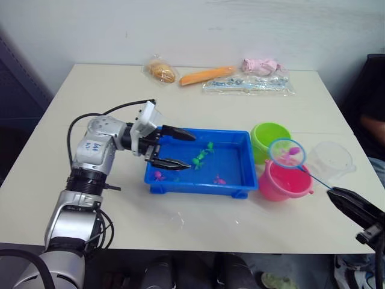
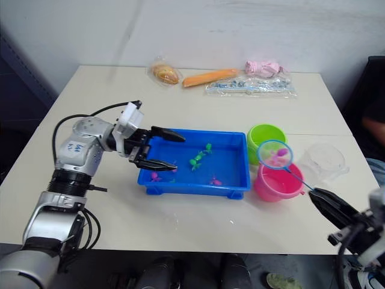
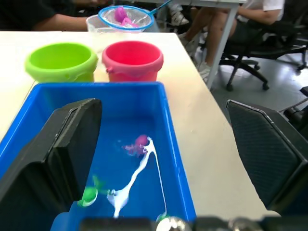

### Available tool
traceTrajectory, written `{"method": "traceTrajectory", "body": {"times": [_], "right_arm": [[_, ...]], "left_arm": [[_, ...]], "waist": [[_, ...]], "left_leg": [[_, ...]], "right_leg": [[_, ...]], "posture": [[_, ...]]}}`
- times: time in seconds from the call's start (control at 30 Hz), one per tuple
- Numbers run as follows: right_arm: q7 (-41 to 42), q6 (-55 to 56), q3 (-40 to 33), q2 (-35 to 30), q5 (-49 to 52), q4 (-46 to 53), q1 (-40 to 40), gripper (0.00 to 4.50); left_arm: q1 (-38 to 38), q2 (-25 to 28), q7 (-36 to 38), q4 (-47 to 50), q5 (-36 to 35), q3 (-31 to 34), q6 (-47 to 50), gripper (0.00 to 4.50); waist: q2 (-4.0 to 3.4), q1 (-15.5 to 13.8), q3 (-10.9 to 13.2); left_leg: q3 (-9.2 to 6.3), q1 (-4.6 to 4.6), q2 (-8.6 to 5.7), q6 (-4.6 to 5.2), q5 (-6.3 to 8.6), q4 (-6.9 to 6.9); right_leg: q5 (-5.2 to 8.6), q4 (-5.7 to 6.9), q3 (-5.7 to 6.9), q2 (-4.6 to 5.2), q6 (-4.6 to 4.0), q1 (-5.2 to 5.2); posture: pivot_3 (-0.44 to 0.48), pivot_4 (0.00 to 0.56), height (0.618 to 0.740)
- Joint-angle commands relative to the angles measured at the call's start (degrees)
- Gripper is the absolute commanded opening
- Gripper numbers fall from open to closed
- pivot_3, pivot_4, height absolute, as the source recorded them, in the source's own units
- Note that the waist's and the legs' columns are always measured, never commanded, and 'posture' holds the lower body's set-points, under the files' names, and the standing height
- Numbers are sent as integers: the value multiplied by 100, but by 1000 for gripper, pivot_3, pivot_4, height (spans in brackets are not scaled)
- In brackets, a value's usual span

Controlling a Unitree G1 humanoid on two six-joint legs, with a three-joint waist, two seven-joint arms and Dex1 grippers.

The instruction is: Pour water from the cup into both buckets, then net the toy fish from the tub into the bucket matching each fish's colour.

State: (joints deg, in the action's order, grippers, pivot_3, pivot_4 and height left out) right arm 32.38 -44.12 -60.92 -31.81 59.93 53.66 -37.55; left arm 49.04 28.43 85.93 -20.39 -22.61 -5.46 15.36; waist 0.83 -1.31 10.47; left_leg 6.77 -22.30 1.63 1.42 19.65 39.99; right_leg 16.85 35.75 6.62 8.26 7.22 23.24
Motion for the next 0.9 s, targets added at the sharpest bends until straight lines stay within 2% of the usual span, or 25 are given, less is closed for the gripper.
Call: {"method": "traceTrajectory", "body": {"times": [0.03, 0.23, 0.47, 0.9], "right_arm": [[336, 780, 185, 221, -783, 9, -283, 0], [791, 2267, 1062, 512, -2576, -767, -541, 0], [717, 4240, 1643, 564, -4406, -1772, -322, 0], [226, 6438, 1870, 107, -6386, -2451, 197, 0]], "left_arm": [[8, -42, 73, 269, -130, 19, -8, 4452], [-207, -121, -56, 547, -174, 15, 66, 4452], [-505, -60, -239, 942, -229, 70, 221, 4452], [-719, 23, -482, 1268, -313, 129, 359, 4452]], "waist": [[0, 30, 0], [-3, 13, -2], [-4, 13, -2], [-7, 8, -4]], "left_leg": [[3, 2, 0, 0, 0, -1], [11, 13, 2, 1, 1, 1], [14, 14, 4, 0, 0, 4], [15, 17, 4, -4, -2, 6]], "right_leg": [[0, 1, -4, -1, 0, 0], [0, 1, -20, -2, -1, 1], [1, 4, -24, -2, -2, 4], [2, 8, -27, -1, -4, 4]], "posture": [[0, 150, 740], [0, 150, 740], [0, 150, 740], [0, 150, 740]]}}
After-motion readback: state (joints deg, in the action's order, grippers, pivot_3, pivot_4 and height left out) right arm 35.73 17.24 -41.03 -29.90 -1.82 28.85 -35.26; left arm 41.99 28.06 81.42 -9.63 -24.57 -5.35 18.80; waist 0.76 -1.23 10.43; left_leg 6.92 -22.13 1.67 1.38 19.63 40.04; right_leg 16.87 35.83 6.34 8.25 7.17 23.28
